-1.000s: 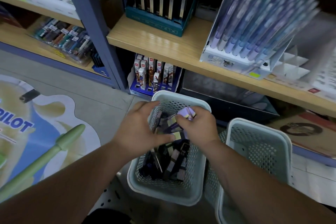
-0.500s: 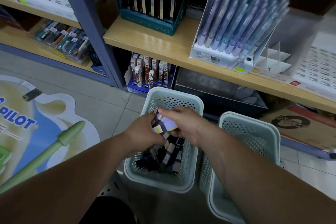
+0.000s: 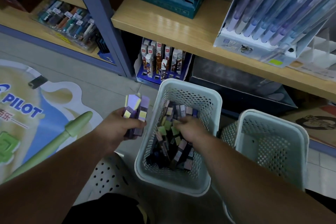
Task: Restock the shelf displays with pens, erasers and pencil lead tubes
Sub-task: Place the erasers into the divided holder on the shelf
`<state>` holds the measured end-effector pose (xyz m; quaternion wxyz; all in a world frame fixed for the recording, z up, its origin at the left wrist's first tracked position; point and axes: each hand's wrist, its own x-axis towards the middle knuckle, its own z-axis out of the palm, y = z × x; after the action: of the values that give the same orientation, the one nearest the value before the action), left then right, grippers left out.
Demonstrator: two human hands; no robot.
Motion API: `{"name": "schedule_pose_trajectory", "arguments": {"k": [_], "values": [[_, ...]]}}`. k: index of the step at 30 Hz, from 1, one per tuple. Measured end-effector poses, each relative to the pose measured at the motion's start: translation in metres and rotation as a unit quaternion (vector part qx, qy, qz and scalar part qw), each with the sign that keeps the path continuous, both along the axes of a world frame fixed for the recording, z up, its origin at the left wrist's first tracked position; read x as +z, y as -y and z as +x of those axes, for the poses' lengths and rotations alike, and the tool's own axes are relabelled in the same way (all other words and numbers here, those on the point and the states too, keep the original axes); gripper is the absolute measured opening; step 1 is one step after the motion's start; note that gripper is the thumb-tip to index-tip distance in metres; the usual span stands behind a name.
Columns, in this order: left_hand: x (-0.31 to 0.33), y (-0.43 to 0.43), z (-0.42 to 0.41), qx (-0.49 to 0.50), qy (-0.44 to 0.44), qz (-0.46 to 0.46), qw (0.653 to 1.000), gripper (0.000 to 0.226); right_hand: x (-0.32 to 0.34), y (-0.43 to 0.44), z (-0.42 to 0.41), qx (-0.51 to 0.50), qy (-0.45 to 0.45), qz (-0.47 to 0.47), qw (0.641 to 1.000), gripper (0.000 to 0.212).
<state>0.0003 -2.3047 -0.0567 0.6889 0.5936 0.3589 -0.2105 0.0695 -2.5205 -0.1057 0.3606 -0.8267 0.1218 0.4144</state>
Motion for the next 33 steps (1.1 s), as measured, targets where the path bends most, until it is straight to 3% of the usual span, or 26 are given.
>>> {"name": "schedule_pose_trajectory", "arguments": {"k": [2,6,9,13,17,22,25,29,33], "values": [[-0.005,-0.003,-0.008,0.011,-0.003,0.003,1.0,0.045,-0.017,-0.003,-0.012,0.028,0.004,-0.012,1.0,0.057],[-0.017,-0.004,-0.02,0.013,-0.019,0.005,1.0,0.049,-0.047,-0.018,-0.033,0.048,0.038,0.007,0.998,0.058],[-0.021,0.0,-0.024,0.025,-0.023,0.002,0.999,0.037,-0.054,-0.025,-0.041,0.106,0.096,-0.051,0.988,0.061],[-0.022,0.005,-0.03,0.027,-0.023,-0.01,0.999,0.042,-0.052,-0.026,-0.045,0.194,0.147,-0.115,0.963,0.048],[-0.021,0.004,-0.027,0.032,-0.017,-0.005,0.999,0.04,-0.05,-0.027,-0.046,0.268,0.155,-0.129,0.942,0.05],[-0.011,0.005,-0.019,0.044,0.007,0.0,0.999,0.042,-0.027,-0.018,-0.039,0.182,0.131,-0.072,0.972,0.044],[0.001,0.012,-0.016,0.043,0.022,-0.01,0.999,0.036,0.007,-0.012,-0.032,0.101,0.107,0.03,0.989,0.032],[0.028,0.037,-0.012,0.021,0.036,-0.02,0.999,0.033,0.062,0.002,-0.028,-0.002,0.058,0.182,0.982,0.016],[0.07,0.073,-0.014,-0.01,0.061,-0.064,0.996,0.047,0.108,0.021,-0.03,-0.046,0.065,0.255,0.964,0.022]]}}
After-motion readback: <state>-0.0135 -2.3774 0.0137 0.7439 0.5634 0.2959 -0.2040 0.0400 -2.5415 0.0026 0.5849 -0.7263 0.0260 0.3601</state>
